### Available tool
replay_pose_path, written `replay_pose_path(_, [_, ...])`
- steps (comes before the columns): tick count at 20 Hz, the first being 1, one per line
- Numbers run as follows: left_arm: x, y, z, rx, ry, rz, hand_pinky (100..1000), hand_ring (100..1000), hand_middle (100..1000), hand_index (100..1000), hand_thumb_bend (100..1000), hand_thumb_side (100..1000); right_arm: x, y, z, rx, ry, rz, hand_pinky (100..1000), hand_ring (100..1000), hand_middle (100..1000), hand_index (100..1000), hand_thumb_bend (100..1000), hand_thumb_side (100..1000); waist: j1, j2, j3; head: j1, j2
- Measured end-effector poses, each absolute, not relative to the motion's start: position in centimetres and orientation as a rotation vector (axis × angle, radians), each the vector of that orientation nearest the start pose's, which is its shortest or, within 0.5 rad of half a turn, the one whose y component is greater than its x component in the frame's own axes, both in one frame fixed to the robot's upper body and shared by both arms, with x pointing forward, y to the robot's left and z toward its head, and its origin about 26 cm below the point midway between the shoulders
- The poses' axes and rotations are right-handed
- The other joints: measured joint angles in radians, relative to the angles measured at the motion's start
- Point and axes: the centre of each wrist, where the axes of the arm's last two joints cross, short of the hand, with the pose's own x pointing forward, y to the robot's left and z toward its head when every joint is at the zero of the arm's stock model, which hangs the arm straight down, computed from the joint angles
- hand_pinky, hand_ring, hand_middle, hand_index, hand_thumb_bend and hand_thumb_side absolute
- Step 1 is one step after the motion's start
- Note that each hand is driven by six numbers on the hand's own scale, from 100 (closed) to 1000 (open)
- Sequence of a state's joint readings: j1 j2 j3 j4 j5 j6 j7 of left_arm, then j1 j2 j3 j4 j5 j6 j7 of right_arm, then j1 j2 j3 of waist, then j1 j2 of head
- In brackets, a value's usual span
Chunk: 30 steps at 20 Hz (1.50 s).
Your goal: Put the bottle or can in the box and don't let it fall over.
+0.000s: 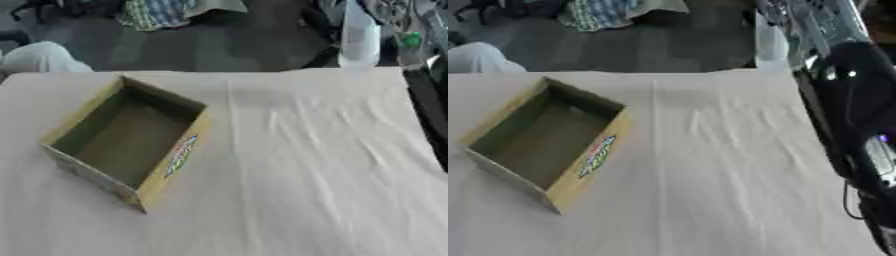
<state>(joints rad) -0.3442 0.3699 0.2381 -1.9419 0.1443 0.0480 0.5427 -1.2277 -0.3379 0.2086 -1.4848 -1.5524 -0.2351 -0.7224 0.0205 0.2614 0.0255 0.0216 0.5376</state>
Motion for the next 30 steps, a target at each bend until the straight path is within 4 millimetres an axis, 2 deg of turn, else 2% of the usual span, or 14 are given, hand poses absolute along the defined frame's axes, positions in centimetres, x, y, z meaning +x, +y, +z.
replay_pose_path(5, [30.5,32.5,22.5,0.525,-2.265,0.489,946,848,995,872,204,867,36.1,-8.9,40.1,1.297,-1.549,-0.543,100,100,100,857,341,595,-0.003,-0.006,0.005,-0.012,0.012])
replay_pose_path(11, [30.5,32.4,22.8,0.516,-2.275,0.488,946,848,995,872,206,866,32.2,-5.0,39.2,1.343,-1.451,-0.349,100,100,100,858,361,575,-0.004,-0.007,0.017,-0.020,0.025])
replay_pose_path(16, [30.6,32.2,22.9,0.504,-2.281,0.486,946,848,995,872,209,867,28.7,-3.3,39.2,1.391,-1.395,-0.210,100,100,100,858,360,577,-0.004,-0.007,0.032,-0.033,0.037])
replay_pose_path(20, [30.8,31.9,23.3,0.483,-2.294,0.493,944,848,994,872,218,864,26.7,-2.0,39.0,1.427,-1.329,-0.134,100,100,100,858,362,572,-0.008,-0.009,0.050,-0.051,0.064])
replay_pose_path(24, [31.2,31.5,23.6,0.448,-2.299,0.514,941,846,992,871,232,861,25.8,-1.0,38.2,1.438,-1.269,-0.103,100,100,100,857,359,568,-0.019,-0.020,0.075,-0.074,0.084])
replay_pose_path(30, [31.7,31.0,24.5,0.396,-2.331,0.594,935,843,986,870,259,853,25.4,-0.2,37.5,1.446,-1.231,-0.084,100,100,100,855,352,569,-0.032,-0.020,0.118,-0.131,0.085])
